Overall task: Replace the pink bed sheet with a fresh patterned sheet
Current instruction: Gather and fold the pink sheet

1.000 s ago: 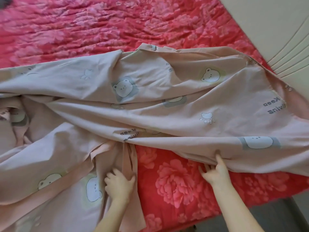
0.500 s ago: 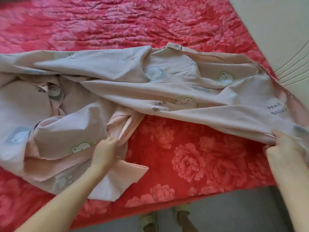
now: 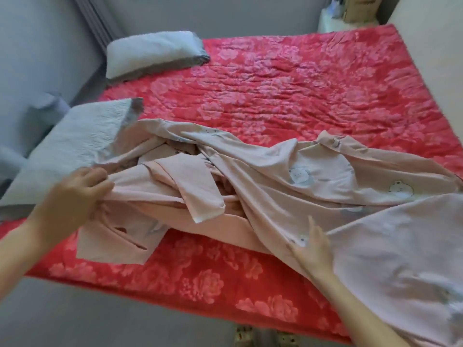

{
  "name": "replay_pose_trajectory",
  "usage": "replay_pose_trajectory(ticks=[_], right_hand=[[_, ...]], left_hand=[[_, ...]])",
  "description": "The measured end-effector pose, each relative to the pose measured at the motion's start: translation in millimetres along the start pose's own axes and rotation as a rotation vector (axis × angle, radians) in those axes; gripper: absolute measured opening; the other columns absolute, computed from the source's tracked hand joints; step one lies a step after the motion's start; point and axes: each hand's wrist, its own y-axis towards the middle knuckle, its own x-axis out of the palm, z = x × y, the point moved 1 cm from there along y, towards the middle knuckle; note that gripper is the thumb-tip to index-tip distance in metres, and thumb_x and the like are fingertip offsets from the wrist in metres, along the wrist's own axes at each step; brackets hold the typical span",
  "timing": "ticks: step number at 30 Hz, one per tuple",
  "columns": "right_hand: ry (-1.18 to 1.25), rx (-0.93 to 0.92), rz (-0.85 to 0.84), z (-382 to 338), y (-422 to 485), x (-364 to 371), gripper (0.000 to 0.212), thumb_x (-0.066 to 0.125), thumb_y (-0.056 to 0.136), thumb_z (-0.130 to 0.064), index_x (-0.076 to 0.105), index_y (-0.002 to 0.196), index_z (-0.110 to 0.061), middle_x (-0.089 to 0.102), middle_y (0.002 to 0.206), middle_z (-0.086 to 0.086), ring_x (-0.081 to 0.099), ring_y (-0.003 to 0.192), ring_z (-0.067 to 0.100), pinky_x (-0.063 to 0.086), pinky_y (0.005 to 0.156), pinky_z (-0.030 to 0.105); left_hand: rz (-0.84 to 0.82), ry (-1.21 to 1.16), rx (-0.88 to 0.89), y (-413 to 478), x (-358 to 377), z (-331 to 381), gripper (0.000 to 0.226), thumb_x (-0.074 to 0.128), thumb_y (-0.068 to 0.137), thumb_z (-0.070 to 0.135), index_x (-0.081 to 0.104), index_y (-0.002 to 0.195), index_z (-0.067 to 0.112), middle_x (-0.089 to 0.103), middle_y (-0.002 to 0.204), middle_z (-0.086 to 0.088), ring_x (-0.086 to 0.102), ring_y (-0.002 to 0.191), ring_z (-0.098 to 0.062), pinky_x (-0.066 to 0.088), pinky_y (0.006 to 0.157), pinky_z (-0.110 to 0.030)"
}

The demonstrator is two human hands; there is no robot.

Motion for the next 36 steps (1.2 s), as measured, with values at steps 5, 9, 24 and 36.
replay_pose_trajectory(ticks=[5,9,24,36], right_hand=[[0.006,-0.457,-0.276,-206,-17,58,0.119,0.071,0.063,-0.063,-0.003,0.15,-0.03,0.023,0.152,0.006,0.026,0.139,0.025,0.03,0.109,0.05],[-0.067,-0.67,0.08,-291,-34,63,0.044,0.062,0.077,-0.039,0.055,0.117,-0.023,0.061,0.111,0.009,0.058,0.101,0.033,0.043,0.075,0.038],[-0.546,-0.888,-0.621,-443,-195,200,0.02,0.059,0.084,-0.018,0.066,0.099,-0.006,0.065,0.093,0.011,0.055,0.079,0.03,0.037,0.056,0.025],[-0.336,-0.523,-0.394,-524,-27,277,0.044,0.053,0.091,-0.038,0.064,0.079,0.003,0.066,0.078,0.017,0.06,0.075,0.032,0.035,0.056,0.03]], left_hand=[[0.097,0.083,0.016,-5,-61,-25,0.021,0.044,0.076,0.011,0.061,0.073,-0.001,0.057,0.079,-0.016,0.053,0.067,-0.032,0.043,0.059,-0.041],[0.089,0.177,0.175,-19,-89,-53,0.015,0.041,0.081,0.004,0.054,0.075,0.006,0.055,0.078,-0.013,0.052,0.069,-0.029,0.046,0.056,-0.041],[-0.444,-0.023,0.046,-187,-87,-284,0.03,0.055,0.056,0.005,0.039,0.071,0.026,0.036,0.075,0.014,0.039,0.061,-0.001,0.033,0.054,-0.018],[-0.591,-0.439,-0.203,-181,98,-278,0.027,0.049,0.08,0.001,0.064,0.102,0.01,0.057,0.102,0.0,0.053,0.101,-0.018,0.032,0.072,-0.022]])
